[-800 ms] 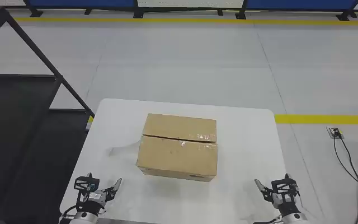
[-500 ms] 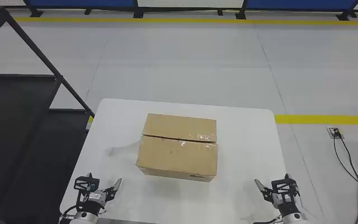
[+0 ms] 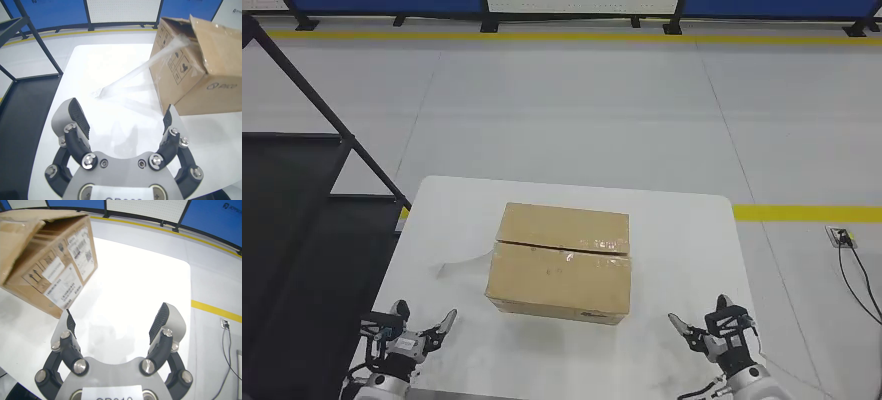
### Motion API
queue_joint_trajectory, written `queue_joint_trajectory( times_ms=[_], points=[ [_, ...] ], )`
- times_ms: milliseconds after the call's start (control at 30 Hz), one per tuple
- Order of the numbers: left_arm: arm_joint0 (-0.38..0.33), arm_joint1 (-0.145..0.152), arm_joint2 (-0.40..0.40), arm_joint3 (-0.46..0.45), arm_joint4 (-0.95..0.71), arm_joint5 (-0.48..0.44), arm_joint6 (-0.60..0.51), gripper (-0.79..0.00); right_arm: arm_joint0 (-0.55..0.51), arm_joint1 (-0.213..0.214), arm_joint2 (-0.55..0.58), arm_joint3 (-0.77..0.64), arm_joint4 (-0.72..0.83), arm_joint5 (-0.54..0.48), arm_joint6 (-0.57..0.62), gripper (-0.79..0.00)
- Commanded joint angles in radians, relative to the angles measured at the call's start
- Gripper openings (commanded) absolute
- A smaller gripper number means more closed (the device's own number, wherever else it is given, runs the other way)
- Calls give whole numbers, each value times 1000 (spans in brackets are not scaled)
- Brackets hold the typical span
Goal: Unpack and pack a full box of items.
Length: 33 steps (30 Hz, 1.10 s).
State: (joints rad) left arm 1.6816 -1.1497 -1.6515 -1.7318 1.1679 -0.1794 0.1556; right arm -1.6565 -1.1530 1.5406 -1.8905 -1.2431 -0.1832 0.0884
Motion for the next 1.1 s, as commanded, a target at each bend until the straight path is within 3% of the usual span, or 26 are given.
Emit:
queue_joint_trajectory(
  times_ms=[0,133,200,500,733,900,1067],
  points=[
    [-26,2,-5,9,3,-36,16,0,25,-1,-10,-25,41,-35,27,0],
    [-48,4,-19,10,-79,-143,36,0,66,-2,-39,-87,115,-97,87,0],
    [-48,4,-19,10,-79,-143,36,0,74,4,-40,-124,55,-128,169,0],
    [-50,3,-16,7,-87,-146,38,0,74,4,-40,-124,55,-128,169,0],
    [-154,-5,5,53,-244,-143,-19,0,180,-4,-60,-36,377,-220,172,0],
    [-211,-9,29,100,-273,-162,-9,0,308,-2,-68,63,673,-281,354,0],
    [-244,-12,47,125,-286,-197,16,0,427,1,-90,171,883,-279,527,0]
  ],
)
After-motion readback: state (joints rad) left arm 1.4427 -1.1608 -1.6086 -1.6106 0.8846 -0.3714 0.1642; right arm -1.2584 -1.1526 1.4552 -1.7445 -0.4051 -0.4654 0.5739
